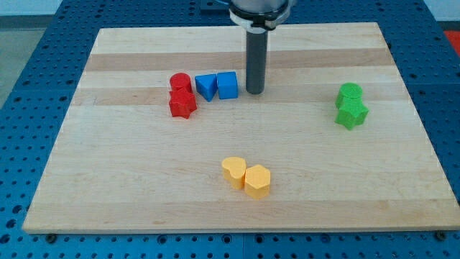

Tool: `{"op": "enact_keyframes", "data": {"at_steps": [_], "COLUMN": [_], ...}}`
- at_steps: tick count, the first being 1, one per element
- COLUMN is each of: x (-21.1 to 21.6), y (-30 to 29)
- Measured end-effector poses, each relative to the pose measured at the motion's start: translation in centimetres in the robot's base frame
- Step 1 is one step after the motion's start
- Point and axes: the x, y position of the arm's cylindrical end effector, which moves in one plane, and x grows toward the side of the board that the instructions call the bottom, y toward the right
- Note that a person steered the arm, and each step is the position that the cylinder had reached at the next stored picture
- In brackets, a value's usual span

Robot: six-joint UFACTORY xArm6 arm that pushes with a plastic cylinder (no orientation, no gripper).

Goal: Push the green circle along with green star a bit down

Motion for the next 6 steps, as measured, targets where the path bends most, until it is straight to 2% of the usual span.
{"op": "enact_keyframes", "data": {"at_steps": [4,6], "x": [-2.5,2.0], "y": [15.1,16.8]}}
